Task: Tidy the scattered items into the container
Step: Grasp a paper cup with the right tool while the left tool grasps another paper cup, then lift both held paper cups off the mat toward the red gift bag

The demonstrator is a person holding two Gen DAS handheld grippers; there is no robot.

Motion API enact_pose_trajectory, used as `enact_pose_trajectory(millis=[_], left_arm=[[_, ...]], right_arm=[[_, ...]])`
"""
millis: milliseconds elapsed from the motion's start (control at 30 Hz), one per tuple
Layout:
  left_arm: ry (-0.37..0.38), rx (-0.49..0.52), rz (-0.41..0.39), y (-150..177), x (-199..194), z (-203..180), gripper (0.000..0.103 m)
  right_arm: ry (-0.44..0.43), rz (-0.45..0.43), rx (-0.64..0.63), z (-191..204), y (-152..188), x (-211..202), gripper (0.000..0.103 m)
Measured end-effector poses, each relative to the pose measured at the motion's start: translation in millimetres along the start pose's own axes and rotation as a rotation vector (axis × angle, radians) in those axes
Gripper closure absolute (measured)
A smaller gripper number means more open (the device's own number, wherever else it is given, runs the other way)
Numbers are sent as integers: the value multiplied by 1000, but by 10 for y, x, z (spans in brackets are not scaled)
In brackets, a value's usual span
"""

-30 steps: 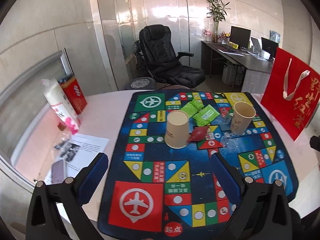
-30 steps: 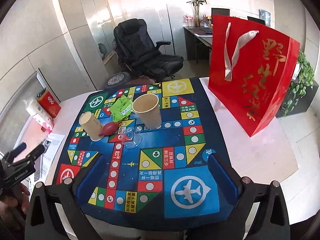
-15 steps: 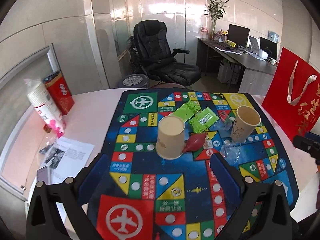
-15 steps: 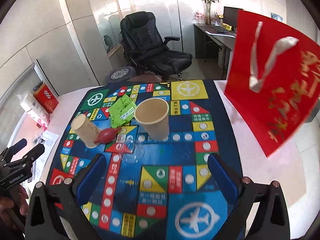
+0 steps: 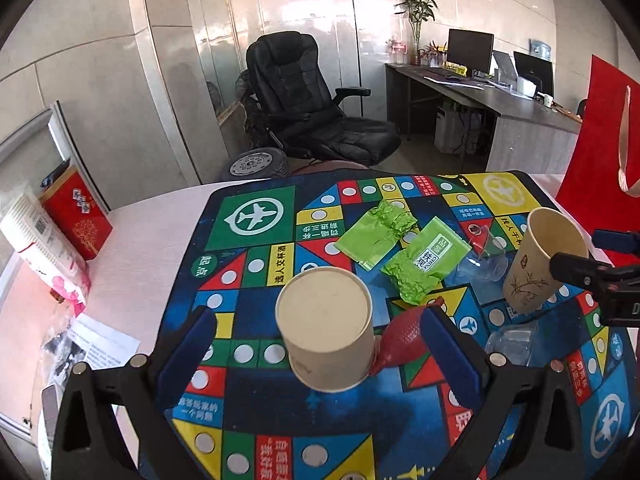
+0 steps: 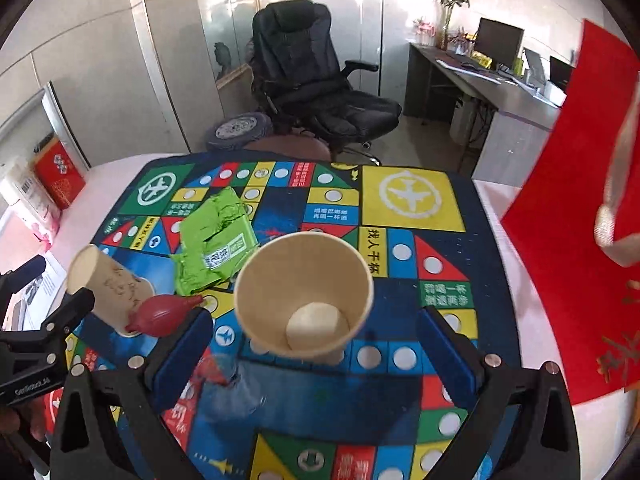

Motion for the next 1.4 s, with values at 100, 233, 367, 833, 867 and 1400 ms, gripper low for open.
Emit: enact_pose_trajectory(millis=[100, 233, 367, 833, 867, 1400], left_arm=[[5, -8, 17, 39, 134, -10, 0], [8, -2, 32, 76, 277, -48, 0], [24, -22, 44, 82, 379, -85, 0], [55, -26, 47, 113, 460, -133, 17], [49, -24, 64, 131, 487, -132, 39], [56, -26, 45, 41, 447, -51, 41]], right_arm=[[8, 21, -4, -8, 18, 189, 0], [8, 55, 0, 4, 68, 386, 0], [29, 69, -6, -6, 106, 516, 0], [37, 77, 12, -28, 90, 580, 37], [34, 96, 8, -12, 113, 612, 35], [2, 42, -14, 124, 33, 565, 36]])
Point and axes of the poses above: each gripper's, at about its wrist camera, not at the fingertips, and x roughly the way its jaws point, z to its left, y to its underside, the point moved 8 cm from there along x, roughly the way its jaws point, and after that the axes turned 11 degrees about -z, right-handed, at the moved point
